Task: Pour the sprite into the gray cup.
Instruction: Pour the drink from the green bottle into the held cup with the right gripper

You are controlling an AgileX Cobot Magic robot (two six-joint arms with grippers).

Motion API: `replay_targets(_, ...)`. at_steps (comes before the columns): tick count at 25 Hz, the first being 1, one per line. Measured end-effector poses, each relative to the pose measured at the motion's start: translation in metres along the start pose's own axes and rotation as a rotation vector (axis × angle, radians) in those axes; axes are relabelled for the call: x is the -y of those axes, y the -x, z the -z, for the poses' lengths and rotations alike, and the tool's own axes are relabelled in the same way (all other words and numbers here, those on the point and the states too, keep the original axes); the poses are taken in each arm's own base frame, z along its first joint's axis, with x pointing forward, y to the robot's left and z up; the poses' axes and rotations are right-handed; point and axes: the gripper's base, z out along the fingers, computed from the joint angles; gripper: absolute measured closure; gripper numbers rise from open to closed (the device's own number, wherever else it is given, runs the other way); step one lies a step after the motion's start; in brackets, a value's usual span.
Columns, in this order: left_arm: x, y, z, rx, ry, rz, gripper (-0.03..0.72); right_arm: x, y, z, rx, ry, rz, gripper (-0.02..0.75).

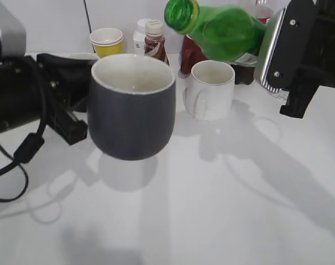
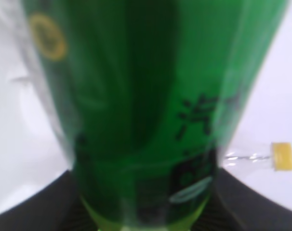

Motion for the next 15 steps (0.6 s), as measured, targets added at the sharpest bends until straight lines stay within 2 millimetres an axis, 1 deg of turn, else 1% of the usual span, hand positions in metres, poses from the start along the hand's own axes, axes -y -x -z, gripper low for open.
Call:
replay_targets(2, 0.001, 0.004, -0.003, -0.014, -0.005, 0.001, 0.641, 0.0, 0.0, 0.0, -0.005, 0.004, 0.019, 0.399)
replay_targets(7, 0.011, 0.013, -0.01, -0.068, -0.039, -0.019, 0.641, -0.001, -0.001, 0.0, -0.008, 0.008, 0.083, 0.399)
replay_targets(15, 0.017, 0.012, -0.01, -0.095, -0.057, -0.021, 0.641, -0.001, -0.001, 0.0, -0.008, 0.009, 0.19, 0.399)
